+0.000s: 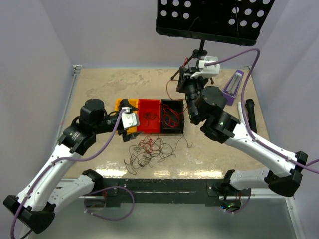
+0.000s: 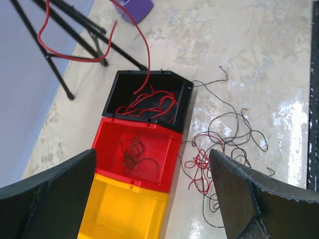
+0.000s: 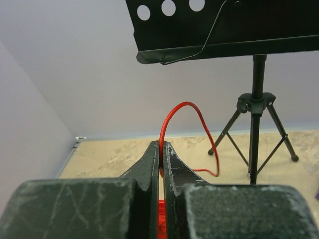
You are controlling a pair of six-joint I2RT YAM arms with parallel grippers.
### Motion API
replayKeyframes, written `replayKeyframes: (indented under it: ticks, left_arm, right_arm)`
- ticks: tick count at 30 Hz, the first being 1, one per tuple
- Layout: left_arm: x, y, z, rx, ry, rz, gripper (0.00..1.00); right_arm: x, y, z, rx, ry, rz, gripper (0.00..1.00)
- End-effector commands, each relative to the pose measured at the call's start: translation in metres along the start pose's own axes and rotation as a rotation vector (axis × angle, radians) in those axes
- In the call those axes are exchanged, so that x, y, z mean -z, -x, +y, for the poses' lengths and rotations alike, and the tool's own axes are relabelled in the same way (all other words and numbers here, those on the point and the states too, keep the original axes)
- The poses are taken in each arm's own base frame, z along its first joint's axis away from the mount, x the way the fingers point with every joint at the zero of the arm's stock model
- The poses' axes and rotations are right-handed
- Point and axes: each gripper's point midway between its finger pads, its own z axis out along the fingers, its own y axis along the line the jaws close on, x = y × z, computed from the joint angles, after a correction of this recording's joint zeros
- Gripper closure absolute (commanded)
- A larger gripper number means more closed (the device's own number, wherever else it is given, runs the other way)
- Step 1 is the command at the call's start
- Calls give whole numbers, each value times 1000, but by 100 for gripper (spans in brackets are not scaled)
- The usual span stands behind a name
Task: Untangle the cables
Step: Untie the cable.
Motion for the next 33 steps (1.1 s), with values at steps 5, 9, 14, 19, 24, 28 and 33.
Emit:
replayKeyframes:
  ticks: [5, 9, 14, 19, 24, 28, 33]
  left_arm:
    - [10, 30, 29, 85, 161, -91, 0]
    - [10, 23, 31, 84, 177, -67, 0]
    - [12, 27, 33, 65, 197, -89, 0]
    - [9, 28, 34, 87, 198, -99, 0]
    - [9, 31, 34, 104, 204, -127, 0]
    - [9, 32, 34, 103, 210, -138, 0]
    - [9, 30, 32, 98, 209, -143, 0]
  right_arm:
    - [-32, -13, -2, 28, 10, -34, 100]
    - [-40, -38, -6, 66, -5, -7, 100]
    - [-42, -59, -10, 80, -8, 23, 100]
    - [-44, -82, -8, 84, 14, 63, 100]
    - [-53, -110, -8, 102, 18, 115, 100]
    - [-57, -141, -16, 107, -4, 173, 100]
    - [-52, -170, -32, 105, -48, 226, 100]
